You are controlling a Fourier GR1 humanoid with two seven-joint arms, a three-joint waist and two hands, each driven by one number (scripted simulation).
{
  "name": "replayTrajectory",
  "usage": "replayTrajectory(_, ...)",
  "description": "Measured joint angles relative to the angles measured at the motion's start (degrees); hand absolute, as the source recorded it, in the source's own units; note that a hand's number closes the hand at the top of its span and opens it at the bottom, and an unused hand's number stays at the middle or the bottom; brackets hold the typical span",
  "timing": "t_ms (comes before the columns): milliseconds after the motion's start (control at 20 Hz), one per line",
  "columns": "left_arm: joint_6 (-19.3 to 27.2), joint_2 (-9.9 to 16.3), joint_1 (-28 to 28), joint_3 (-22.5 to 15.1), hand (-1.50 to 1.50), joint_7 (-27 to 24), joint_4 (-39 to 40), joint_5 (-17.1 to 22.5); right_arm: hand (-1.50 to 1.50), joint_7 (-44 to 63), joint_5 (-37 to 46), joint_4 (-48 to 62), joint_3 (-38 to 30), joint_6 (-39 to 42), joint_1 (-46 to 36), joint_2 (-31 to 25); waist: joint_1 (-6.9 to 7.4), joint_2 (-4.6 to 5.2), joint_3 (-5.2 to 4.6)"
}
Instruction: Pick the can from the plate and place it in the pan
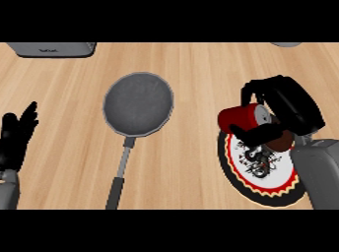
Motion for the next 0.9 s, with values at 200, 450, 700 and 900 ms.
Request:
replayTrajectory(200,0.38,-0.8,-0.1,-0.15,0.0,-0.44,0.41,-0.45,1.5,3.59,-0.56,0.51,0.62,1.03,-4.73,4.35,0.14,0.04,-0.01)
replayTrajectory(450,-0.49,-0.37,0.31,0.39,0.0,0.28,-0.26,-0.07,1.5,8.51,-0.29,7.45,0.7,-0.42,-12.43,11.24,0.54,0.15,0.0)
replayTrajectory(700,-0.59,-0.61,-0.81,-0.06,0.0,0.4,0.4,-0.69,1.5,11.77,-4.7,19.03,3.01,-6.93,-19.74,14.61,1.12,0.32,0.0)
replayTrajectory(900,-0.86,-0.76,-1.75,-0.47,0.0,0.97,-0.43,-0.82,1.5,13.79,-9.93,30.05,6.49,-13.42,-26.04,15.5,2.05,0.49,0.0)
